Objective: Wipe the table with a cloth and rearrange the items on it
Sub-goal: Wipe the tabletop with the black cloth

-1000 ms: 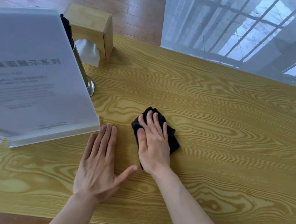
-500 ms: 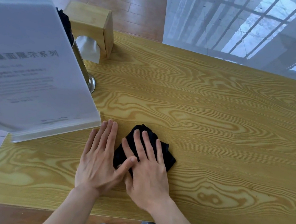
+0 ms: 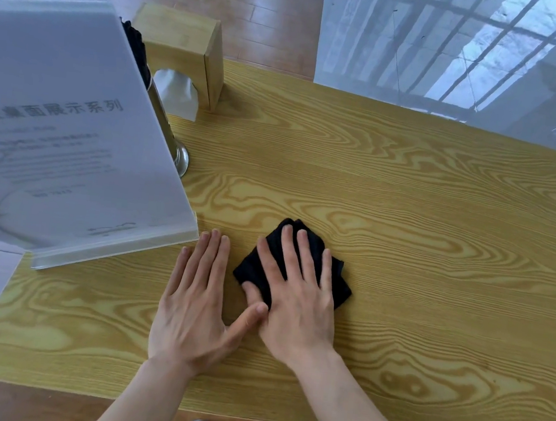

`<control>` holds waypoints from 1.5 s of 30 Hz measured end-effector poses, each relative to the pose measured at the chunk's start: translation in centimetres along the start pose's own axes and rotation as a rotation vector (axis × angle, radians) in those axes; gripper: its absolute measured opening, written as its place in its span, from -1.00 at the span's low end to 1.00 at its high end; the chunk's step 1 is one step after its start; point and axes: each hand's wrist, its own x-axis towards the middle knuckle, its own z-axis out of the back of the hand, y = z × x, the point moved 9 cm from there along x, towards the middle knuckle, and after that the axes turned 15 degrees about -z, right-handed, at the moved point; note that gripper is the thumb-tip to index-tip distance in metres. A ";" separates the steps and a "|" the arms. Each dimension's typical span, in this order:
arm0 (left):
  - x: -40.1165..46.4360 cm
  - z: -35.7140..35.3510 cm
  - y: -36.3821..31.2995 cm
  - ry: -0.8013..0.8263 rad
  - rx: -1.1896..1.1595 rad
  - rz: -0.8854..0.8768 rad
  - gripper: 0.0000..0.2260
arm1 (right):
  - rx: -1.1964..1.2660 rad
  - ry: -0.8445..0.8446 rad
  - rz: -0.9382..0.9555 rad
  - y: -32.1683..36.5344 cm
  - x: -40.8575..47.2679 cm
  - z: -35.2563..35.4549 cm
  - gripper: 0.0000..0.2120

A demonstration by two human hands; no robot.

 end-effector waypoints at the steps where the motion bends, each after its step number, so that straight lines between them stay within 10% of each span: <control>1: 0.0 0.0 0.0 0.001 0.004 -0.001 -0.07 | -0.006 -0.009 -0.014 -0.2 1.0 0.1 -0.36; 23: 0.4 0.0 0.0 0.020 0.034 0.007 -0.12 | 0.026 0.012 0.045 -2.0 -3.0 -0.1 -0.39; 34: 0.2 0.0 0.2 0.035 0.026 0.016 -0.08 | 0.030 -0.095 -0.439 -12.8 2.5 1.0 -0.35; 45: 0.4 -0.2 0.2 0.025 0.017 0.002 -0.12 | 0.079 -0.084 -0.343 -2.4 -0.4 0.0 -0.36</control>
